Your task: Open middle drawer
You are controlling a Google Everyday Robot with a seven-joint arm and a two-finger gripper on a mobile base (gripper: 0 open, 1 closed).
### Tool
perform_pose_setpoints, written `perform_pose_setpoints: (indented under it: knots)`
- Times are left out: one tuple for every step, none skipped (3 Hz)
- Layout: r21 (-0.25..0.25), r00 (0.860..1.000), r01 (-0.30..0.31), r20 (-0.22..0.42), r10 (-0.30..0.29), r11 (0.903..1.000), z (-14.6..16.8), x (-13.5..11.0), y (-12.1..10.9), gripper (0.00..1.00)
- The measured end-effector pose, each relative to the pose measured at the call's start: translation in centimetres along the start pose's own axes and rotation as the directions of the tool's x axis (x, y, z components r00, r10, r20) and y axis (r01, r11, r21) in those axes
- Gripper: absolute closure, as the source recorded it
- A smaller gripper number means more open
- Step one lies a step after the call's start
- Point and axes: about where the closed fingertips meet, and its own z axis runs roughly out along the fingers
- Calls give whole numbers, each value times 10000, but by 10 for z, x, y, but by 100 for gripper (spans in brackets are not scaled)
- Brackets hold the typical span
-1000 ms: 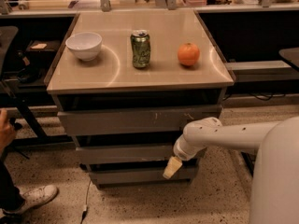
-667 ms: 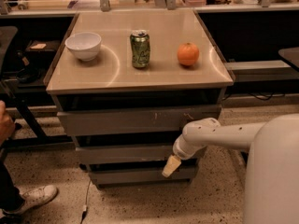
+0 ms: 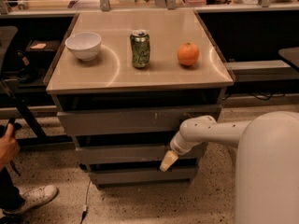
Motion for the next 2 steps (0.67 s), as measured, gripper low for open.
perform_pose_setpoints:
  knots:
    - [-529,9998,123,-167,-132,9985,21,4,23,0]
    - [-815,9993,206,-310,-232,9965,28,6,37,0]
